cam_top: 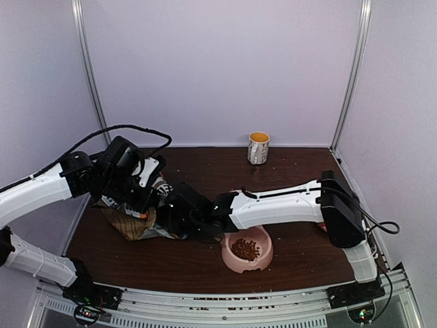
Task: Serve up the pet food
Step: Collect the pet food from the pet food bag.
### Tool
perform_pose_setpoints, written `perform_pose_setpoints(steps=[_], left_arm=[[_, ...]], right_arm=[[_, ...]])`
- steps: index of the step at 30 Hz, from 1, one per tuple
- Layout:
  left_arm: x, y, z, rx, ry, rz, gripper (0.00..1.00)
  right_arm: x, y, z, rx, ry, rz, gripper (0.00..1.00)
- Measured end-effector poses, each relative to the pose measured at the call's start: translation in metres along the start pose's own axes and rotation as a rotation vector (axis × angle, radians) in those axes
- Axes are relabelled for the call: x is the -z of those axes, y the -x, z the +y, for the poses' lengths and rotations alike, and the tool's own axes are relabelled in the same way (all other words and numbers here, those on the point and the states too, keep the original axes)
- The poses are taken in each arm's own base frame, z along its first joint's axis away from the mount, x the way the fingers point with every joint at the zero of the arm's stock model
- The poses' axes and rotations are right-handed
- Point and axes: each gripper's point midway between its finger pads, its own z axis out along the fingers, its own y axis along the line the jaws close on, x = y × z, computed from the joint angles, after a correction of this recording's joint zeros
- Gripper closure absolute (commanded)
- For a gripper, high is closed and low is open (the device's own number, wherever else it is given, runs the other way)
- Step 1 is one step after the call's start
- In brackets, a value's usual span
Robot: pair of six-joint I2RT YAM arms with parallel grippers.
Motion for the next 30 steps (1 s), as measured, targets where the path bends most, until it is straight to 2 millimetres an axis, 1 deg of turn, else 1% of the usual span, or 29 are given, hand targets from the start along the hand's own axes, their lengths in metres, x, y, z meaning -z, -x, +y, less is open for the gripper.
perform_pose_setpoints(steps=[1, 4, 8, 12, 20, 23, 30], left_arm=[[0.000, 0.000, 0.001, 0.000, 0.004, -0.002, 1.00], [0.003, 0.002, 0.003, 0.001, 0.014, -0.014, 1.00], [0.007, 0.006, 0.004, 0.004, 0.018, -0.038, 1.00], [0.007, 0.007, 0.003, 0.004, 0.016, -0.041, 1.00], [0.008, 0.008, 0.003, 0.005, 0.010, -0.049, 1.00], [0.010, 0.009, 0.003, 0.005, 0.010, -0.055, 1.00], [0.010, 0.008, 0.004, 0.008, 0.009, -0.055, 1.00]], right_arm=[[0.001, -0.004, -0.005, 0.000, -0.002, 0.002, 1.00], [0.008, -0.009, -0.013, -0.008, 0.005, 0.001, 1.00], [0.019, -0.010, -0.019, -0.031, 0.021, -0.006, 1.00], [0.020, -0.009, -0.017, -0.029, 0.028, -0.009, 1.00], [0.025, 0.003, -0.007, 0.015, 0.013, -0.014, 1.00], [0.020, 0.010, -0.001, 0.040, -0.014, -0.022, 1.00], [-0.008, 0.021, 0.005, 0.096, -0.076, -0.068, 1.00]])
